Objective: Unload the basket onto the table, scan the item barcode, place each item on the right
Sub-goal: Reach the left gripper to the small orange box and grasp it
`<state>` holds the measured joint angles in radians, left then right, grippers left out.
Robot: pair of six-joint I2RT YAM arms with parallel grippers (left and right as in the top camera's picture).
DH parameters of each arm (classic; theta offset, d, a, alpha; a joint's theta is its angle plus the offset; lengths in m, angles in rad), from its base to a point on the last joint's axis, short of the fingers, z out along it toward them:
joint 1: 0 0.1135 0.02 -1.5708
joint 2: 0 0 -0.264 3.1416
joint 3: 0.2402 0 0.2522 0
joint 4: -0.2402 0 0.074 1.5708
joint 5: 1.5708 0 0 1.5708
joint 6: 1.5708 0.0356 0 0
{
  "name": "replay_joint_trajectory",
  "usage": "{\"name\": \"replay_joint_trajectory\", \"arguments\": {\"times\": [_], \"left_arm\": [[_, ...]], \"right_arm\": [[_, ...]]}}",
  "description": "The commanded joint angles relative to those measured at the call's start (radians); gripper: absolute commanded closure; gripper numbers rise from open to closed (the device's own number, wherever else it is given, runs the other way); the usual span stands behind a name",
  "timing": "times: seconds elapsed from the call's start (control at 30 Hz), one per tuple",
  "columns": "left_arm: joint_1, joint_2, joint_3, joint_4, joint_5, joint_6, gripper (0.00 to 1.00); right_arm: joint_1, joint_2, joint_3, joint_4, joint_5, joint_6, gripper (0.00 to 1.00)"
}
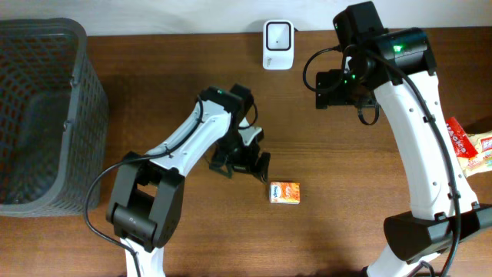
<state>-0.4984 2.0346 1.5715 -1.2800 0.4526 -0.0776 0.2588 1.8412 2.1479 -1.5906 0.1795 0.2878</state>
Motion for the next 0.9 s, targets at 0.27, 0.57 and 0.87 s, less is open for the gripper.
{"name": "replay_joint_trajectory", "arguments": {"times": [0.27, 0.57, 0.87], "left_arm": [[-0.055, -0.005, -0.145, 0.19, 0.224, 0.008, 0.12], [-0.165, -0.005, -0.15, 0.285, 0.043, -0.231, 0.5], [-0.224, -0.004, -0.2, 0.389, -0.002, -0.288, 0.55]], "right_arm": [[0.002, 0.003, -0.005, 0.001, 0.016, 0.004, 0.02], [0.002, 0.003, -0.005, 0.001, 0.016, 0.004, 0.02], [0.002, 0.003, -0.005, 0.001, 0.016, 0.004, 0.01]]}}
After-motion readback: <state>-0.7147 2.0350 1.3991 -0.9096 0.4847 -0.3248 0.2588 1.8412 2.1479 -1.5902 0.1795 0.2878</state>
